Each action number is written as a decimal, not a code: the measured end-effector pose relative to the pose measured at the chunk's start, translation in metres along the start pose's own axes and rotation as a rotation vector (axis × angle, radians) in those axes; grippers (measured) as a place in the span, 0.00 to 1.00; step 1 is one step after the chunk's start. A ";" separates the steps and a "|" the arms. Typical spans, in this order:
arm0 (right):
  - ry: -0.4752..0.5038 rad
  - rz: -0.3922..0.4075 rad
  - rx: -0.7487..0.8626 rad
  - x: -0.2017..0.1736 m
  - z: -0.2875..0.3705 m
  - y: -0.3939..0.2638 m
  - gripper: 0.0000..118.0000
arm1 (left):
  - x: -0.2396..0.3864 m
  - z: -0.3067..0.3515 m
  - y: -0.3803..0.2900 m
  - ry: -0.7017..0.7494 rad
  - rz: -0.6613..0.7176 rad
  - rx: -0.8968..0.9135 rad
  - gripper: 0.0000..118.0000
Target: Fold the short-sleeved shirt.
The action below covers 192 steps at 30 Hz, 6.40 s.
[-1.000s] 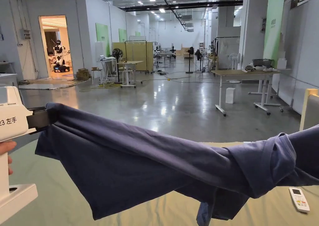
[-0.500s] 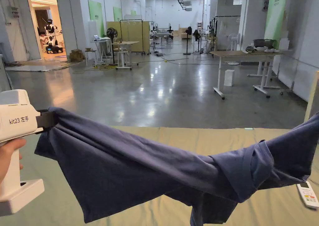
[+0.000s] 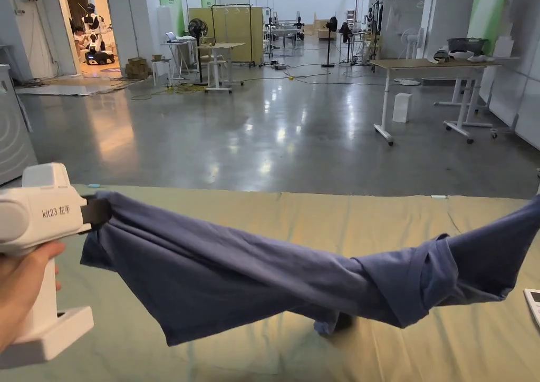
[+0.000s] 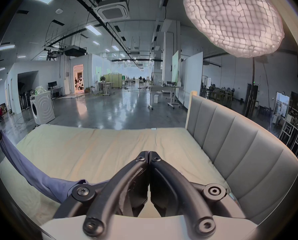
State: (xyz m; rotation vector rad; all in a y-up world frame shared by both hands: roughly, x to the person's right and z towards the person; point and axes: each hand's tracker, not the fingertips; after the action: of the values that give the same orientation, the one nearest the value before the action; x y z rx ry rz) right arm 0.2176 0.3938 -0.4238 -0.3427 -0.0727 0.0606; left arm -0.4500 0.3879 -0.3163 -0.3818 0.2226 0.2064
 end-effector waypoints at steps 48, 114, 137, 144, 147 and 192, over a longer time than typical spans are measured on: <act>0.131 -0.192 -0.137 0.060 0.297 -0.297 0.68 | -0.070 0.257 -0.276 -0.019 -0.066 -0.020 0.90; 0.310 -0.075 -0.172 -0.023 0.348 -0.291 0.00 | -0.056 0.123 -0.267 -0.070 -0.013 -0.376 0.60; 0.208 -0.199 -0.376 -0.015 0.319 -0.331 0.00 | 0.045 -0.096 -0.268 -0.092 -0.204 -0.642 0.28; 0.227 -0.202 -0.385 -0.022 0.307 -0.332 0.00 | 0.073 -0.101 -0.281 -0.079 -0.398 -0.720 0.07; 0.264 -0.193 -0.376 -0.028 0.278 -0.318 0.00 | 0.066 -0.125 -0.277 -0.068 -0.307 -0.808 0.07; 0.358 -0.153 -0.322 -0.088 0.041 -0.124 0.01 | 0.026 0.008 -0.184 -0.233 -0.157 -0.481 0.04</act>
State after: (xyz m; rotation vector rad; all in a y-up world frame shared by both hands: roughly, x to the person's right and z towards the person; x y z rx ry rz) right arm 0.1325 0.2848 -0.3493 -0.6633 0.2481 -0.1664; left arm -0.3795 0.2281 -0.2527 -0.8437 -0.0923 0.1465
